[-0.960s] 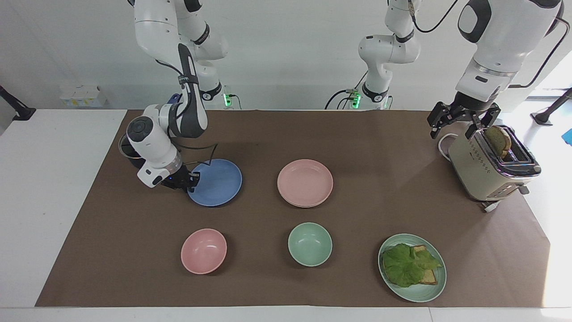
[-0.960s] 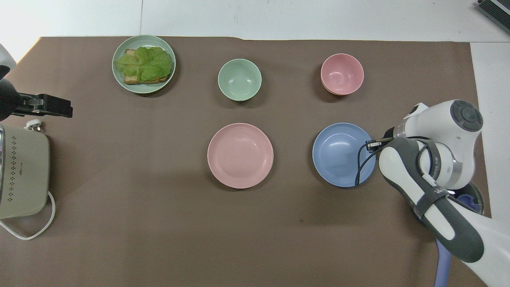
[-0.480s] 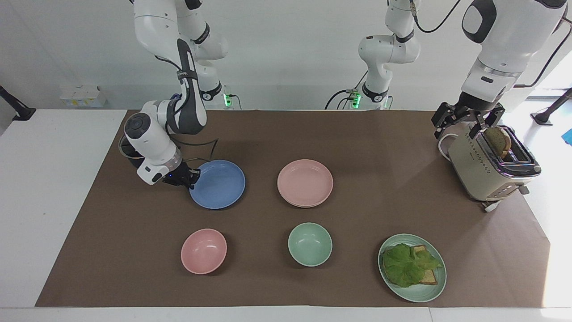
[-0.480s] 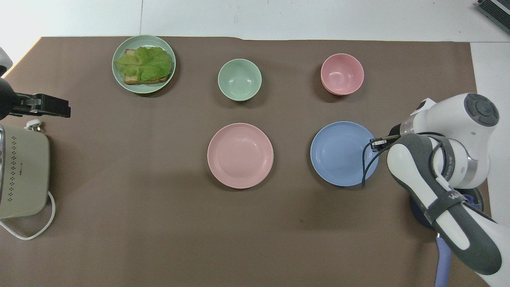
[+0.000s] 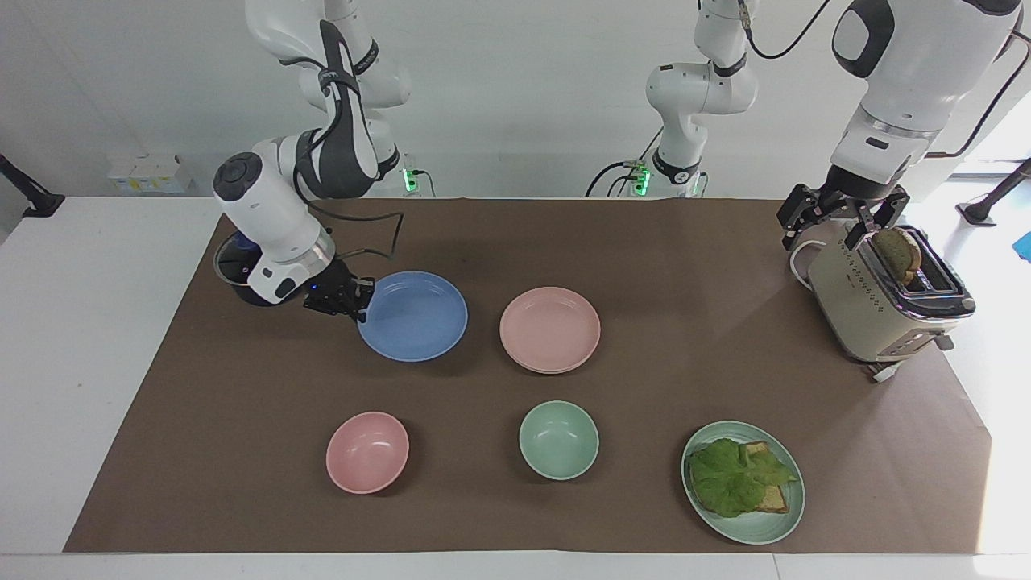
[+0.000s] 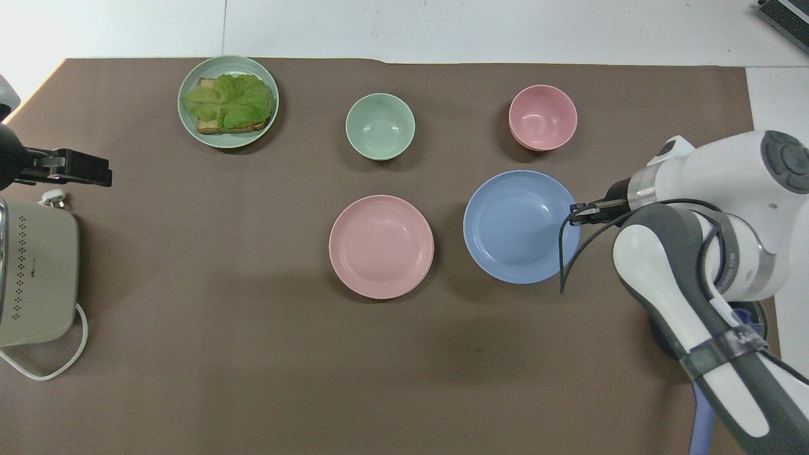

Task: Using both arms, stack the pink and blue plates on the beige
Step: 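Carry the blue plate with the right gripper onto the pink plate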

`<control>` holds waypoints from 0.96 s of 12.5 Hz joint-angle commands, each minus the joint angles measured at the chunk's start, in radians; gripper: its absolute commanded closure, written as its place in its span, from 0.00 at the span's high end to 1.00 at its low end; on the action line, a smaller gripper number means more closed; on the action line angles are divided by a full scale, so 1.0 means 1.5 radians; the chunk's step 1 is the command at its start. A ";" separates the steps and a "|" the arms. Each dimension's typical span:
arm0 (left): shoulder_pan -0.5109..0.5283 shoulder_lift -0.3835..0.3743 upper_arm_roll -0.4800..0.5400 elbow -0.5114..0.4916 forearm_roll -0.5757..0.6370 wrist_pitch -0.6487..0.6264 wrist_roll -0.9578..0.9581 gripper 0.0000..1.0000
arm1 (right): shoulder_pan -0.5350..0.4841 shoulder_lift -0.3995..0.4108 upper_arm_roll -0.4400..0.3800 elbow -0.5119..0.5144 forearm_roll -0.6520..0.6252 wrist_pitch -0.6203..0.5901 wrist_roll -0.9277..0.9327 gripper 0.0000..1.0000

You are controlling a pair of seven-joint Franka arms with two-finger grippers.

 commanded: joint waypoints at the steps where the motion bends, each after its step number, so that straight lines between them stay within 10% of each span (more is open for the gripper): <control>1: 0.009 -0.004 -0.006 -0.003 0.007 -0.009 0.003 1.00 | 0.069 0.015 0.003 0.019 0.012 0.058 0.105 0.00; 12: 0.009 -0.005 -0.006 -0.003 0.008 -0.009 0.003 1.00 | 0.231 0.108 0.004 0.026 0.015 0.161 0.249 0.00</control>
